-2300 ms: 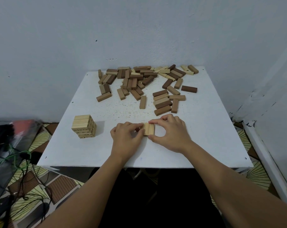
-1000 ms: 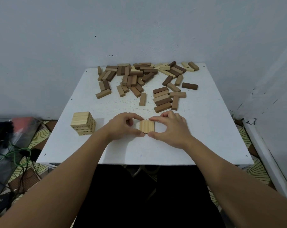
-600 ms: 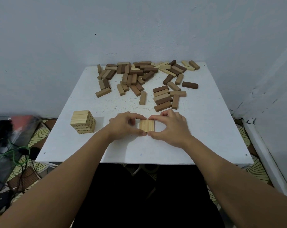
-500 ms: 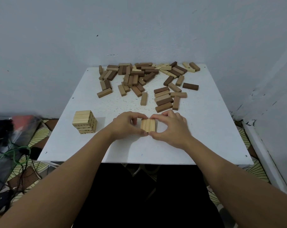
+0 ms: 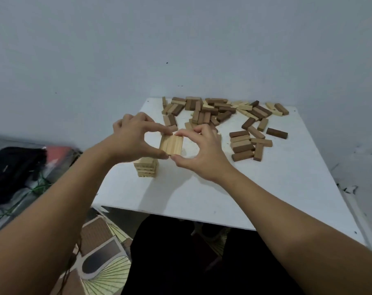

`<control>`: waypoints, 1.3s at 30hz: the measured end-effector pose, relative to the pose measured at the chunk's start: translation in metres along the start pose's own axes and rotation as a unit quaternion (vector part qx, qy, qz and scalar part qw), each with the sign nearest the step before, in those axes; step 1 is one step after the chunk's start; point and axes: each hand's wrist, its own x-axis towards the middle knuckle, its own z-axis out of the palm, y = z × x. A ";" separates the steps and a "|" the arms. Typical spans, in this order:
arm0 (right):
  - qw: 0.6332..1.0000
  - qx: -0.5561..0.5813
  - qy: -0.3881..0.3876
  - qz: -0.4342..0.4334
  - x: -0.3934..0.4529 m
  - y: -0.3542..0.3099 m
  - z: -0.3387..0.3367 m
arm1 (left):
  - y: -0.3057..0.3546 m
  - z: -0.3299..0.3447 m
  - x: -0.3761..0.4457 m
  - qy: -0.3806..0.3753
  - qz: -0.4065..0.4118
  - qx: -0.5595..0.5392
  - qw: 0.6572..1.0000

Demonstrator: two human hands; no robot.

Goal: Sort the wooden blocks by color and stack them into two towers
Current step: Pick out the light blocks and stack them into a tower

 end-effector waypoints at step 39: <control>0.980 -0.022 -0.175 0.090 0.033 -0.009 0.061 | -0.114 0.022 -0.010 -0.102 -0.119 -0.251 0.955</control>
